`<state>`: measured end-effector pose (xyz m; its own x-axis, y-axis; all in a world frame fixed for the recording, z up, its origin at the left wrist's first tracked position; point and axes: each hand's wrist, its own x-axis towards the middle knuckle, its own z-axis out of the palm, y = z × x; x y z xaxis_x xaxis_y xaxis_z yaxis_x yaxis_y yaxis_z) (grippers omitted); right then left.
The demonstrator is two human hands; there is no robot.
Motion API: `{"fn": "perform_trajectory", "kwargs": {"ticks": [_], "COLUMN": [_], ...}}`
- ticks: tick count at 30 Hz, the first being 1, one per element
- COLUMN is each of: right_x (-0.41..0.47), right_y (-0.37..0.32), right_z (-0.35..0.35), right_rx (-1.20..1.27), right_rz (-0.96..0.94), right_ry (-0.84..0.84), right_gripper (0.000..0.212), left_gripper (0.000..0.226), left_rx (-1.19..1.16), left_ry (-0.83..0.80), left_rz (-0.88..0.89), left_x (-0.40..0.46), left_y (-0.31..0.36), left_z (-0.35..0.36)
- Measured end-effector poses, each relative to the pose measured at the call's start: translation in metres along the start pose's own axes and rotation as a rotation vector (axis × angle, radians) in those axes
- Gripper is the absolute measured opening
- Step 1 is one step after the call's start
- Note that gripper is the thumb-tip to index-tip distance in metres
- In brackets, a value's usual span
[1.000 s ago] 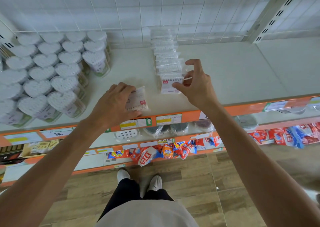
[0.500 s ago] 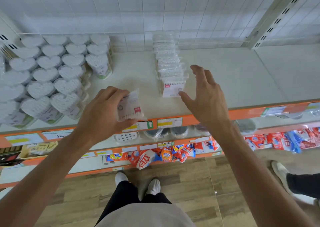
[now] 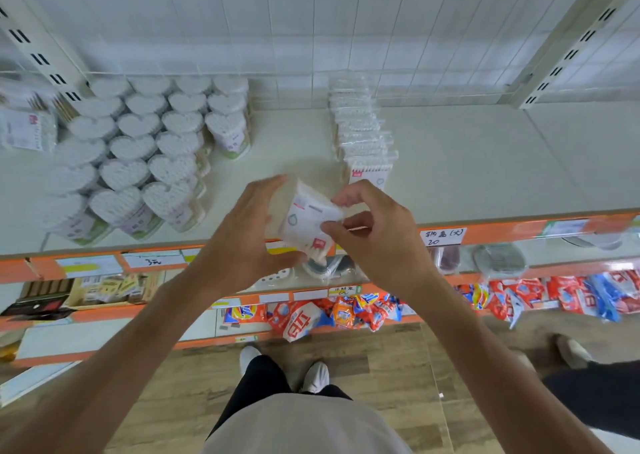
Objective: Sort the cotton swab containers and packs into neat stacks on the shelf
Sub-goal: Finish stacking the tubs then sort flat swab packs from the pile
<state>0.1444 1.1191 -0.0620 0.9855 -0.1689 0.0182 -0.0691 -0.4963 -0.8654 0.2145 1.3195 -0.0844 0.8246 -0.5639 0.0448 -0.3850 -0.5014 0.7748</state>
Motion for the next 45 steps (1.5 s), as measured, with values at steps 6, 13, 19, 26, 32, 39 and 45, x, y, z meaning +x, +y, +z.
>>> {"fn": "perform_trajectory", "kwargs": {"ticks": [6, 13, 19, 26, 32, 39, 45], "right_x": [-0.014, -0.013, -0.009, -0.004, 0.013, 0.022, 0.044], "right_y": [0.012, 0.009, 0.022, 0.031, 0.049, 0.064, 0.086], "right_z": [0.014, 0.014, 0.012, -0.005, -0.032, -0.037, -0.039], "right_rx": [0.168, -0.481, -0.492, -0.362, -0.261, -0.221, -0.17], "right_rz": [0.115, -0.292, -0.397, -0.184, -0.015, -0.005, 0.065], "right_ry": [0.02, 0.047, 0.135, 0.044, 0.143, 0.173, 0.229], "right_gripper": [0.025, 0.058, 0.025, 0.02, 0.023, 0.022, 0.019], "left_gripper": [0.037, 0.032, 0.051, 0.063, 0.067, 0.056, 0.056], "left_rx": [-0.439, -0.048, -0.033, 0.002, 0.12, 0.231, 0.256], "left_ry": [0.065, 0.079, 0.099, 0.074, 0.056, 0.036, 0.025], "left_rz": [-0.174, 0.078, 0.118, 0.126, 0.106, 0.119, 0.146], "left_x": [-0.009, -0.004, 0.004, 0.008, 0.011, 0.01, 0.016], "left_y": [0.002, 0.008, 0.015, 0.011, -0.008, -0.011, -0.005], "left_z": [0.004, 0.0, 0.008, 0.021, 0.022, 0.03, 0.036]}}
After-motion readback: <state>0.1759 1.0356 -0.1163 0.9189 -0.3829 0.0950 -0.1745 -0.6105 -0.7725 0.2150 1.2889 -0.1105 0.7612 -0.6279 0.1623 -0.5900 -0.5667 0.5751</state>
